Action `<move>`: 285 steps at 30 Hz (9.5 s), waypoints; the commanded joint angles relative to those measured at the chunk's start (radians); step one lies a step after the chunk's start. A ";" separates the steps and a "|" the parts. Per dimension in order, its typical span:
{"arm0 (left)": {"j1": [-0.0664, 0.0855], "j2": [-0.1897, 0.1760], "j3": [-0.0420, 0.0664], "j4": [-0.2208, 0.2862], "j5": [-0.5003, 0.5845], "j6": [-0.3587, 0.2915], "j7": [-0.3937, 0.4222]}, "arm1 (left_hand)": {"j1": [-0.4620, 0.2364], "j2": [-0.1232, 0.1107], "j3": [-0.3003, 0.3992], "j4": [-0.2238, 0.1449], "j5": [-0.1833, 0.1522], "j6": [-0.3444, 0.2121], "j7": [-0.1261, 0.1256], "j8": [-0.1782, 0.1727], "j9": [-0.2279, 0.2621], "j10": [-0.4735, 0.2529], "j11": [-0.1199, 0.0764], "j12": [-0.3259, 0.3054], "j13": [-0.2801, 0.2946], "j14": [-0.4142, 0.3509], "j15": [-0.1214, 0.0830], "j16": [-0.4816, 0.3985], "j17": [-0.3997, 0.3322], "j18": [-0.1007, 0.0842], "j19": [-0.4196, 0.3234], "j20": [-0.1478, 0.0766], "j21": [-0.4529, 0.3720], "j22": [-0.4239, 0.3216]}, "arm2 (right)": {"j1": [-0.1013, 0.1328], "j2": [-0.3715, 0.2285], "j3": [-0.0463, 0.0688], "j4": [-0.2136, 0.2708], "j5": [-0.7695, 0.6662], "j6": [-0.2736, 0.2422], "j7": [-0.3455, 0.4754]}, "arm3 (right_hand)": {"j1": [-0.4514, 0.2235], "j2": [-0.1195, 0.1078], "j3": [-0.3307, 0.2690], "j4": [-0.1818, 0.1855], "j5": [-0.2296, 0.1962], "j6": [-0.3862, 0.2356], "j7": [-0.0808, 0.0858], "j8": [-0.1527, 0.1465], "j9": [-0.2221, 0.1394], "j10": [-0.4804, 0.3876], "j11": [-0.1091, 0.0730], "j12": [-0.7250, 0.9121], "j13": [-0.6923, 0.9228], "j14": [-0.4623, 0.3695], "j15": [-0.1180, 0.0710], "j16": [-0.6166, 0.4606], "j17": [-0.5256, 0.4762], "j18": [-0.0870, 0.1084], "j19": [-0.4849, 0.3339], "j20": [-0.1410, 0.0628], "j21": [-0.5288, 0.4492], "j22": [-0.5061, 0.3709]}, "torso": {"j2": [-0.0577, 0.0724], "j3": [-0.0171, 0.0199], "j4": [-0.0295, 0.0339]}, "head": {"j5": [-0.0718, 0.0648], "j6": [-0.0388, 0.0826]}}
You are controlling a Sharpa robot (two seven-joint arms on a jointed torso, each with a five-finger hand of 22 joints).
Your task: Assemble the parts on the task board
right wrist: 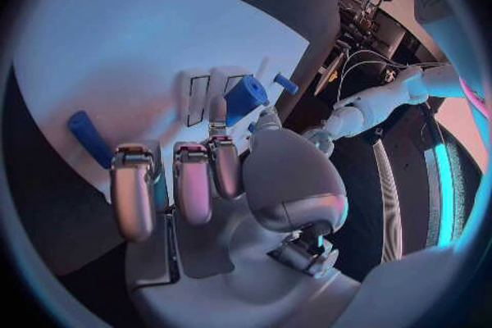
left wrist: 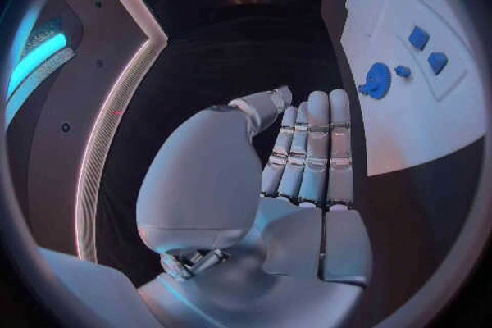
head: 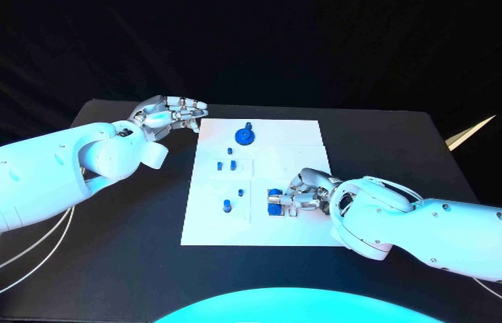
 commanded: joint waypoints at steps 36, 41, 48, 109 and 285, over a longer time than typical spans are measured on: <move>0.000 0.001 -0.001 0.000 0.001 0.007 -0.001 | -0.016 0.022 -0.007 0.004 0.018 -0.016 0.005 -0.001 0.015 -0.017 -0.002 0.016 -0.013 -0.005 0.002 -0.017 -0.010 -0.001 0.007 0.011 -0.016 -0.013 | 0.002 -0.037 0.000 0.009 -0.012 0.048 0.045 | 0.304 -0.016 0.093 -0.009 0.017 0.008 -0.007 0.006 -0.002 0.035 -0.016 -0.004 0.135 0.105 -0.012 0.017 0.237 -0.036 0.113 -0.015 0.020 0.273 | 0.001 -0.0005 0.0032 | -0.003 0.002; 0.000 0.000 -0.001 0.000 0.001 0.007 -0.001 | -0.016 0.022 -0.007 0.004 0.018 -0.016 0.005 -0.001 0.015 -0.017 -0.002 0.016 -0.013 -0.005 0.002 -0.017 -0.010 -0.001 0.007 0.011 -0.016 -0.013 | 0.002 -0.037 0.000 0.005 -0.017 0.049 0.043 | 0.322 -0.010 0.110 -0.010 0.017 0.009 -0.008 0.003 -0.005 0.036 -0.018 -0.003 0.136 0.105 -0.014 0.017 0.237 -0.036 0.113 -0.016 0.020 0.273 | 0.001 -0.0009 0.0011 | -0.003 0.001; 0.000 -0.001 -0.001 0.000 0.001 0.008 -0.002 | -0.016 0.024 -0.006 0.005 0.018 -0.016 0.005 -0.001 0.016 -0.018 -0.002 0.017 -0.013 -0.005 0.002 -0.017 -0.010 -0.001 0.008 0.011 -0.017 -0.013 | 0.002 -0.050 0.000 0.012 -0.021 0.055 0.047 | 0.354 -0.029 0.128 -0.016 0.016 0.009 -0.009 -0.002 -0.010 0.035 -0.019 -0.005 0.136 0.105 -0.015 0.017 0.237 -0.036 0.113 -0.017 0.020 0.273 | 0.001 -0.0007 0.0024 | -0.004 0.001; -0.002 0.000 -0.002 0.005 0.014 0.020 0.042 | -0.035 0.016 -0.017 0.019 0.015 -0.018 0.003 0.001 0.018 -0.021 -0.003 0.024 -0.015 -0.004 0.004 -0.013 -0.008 -0.002 0.009 0.014 -0.030 -0.023 | -0.011 -0.249 -0.012 0.009 -0.123 0.004 0.077 | 0.244 -0.196 0.313 0.000 0.013 -0.010 0.035 -0.102 -0.065 0.013 0.019 -0.052 0.119 0.101 0.017 0.008 0.221 -0.033 0.110 0.012 0.006 0.269 | -0.001 -0.0005 0.0000 | -0.040 0.008; -0.044 0.116 -0.002 -0.114 0.113 -0.174 0.221 | -0.053 -0.014 -0.005 0.095 0.012 -0.084 -0.044 -0.010 -0.008 0.006 0.037 -0.182 -0.079 -0.191 0.096 -0.656 -0.213 -0.010 -0.100 0.130 -0.682 -0.448 | 0.093 0.094 0.014 -0.559 0.910 -0.077 0.945 | 0.240 -0.302 0.886 -0.199 0.003 -0.152 0.123 -0.216 -0.129 -0.371 0.128 -1.200 -0.879 -0.377 0.133 -1.103 -0.687 0.136 -0.365 0.118 -1.450 -0.493 | -0.067 -0.0049 -0.0288 | -0.039 0.135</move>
